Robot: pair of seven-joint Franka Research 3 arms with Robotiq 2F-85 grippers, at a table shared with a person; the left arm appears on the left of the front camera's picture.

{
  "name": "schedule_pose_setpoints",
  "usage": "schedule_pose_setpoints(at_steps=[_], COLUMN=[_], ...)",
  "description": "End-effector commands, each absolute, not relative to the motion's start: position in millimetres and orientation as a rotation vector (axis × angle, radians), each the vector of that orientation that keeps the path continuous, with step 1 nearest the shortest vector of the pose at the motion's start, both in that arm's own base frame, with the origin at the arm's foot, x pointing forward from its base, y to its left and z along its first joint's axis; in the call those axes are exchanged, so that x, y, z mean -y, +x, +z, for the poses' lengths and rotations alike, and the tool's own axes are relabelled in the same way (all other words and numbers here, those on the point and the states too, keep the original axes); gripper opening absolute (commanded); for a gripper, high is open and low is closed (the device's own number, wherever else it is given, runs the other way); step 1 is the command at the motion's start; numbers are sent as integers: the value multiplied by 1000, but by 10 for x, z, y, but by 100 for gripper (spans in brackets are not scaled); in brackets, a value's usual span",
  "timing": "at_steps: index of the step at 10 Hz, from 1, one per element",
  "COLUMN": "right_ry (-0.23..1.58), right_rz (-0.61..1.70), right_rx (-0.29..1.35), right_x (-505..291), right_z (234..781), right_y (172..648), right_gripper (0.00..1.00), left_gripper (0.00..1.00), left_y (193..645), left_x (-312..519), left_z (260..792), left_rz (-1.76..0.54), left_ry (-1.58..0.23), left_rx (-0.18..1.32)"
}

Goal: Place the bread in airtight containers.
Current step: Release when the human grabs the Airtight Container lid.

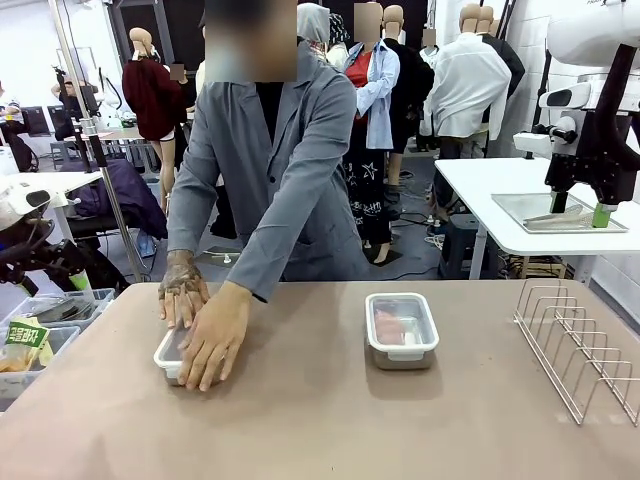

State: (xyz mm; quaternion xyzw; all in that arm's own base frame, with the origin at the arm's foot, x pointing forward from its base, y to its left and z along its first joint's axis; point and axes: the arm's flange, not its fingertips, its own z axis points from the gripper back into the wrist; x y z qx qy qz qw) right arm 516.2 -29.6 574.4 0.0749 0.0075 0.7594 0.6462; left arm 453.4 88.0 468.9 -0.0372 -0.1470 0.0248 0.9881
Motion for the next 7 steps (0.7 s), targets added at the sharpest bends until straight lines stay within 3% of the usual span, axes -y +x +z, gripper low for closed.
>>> schedule_pose_setpoints(at_steps=[1,7], right_ry=[179,179], right_rz=[1733,1733], right_rx=[-21,-21], right_x=[300,300], right_z=[5741,5741], right_y=[5146,5146], right_gripper=[100,100], left_gripper=[100,100], left_y=[4529,4529], left_x=[-879,-879], left_z=[4696,4696], left_rz=[68,68], left_ry=[-77,-77], left_rx=[296,296])
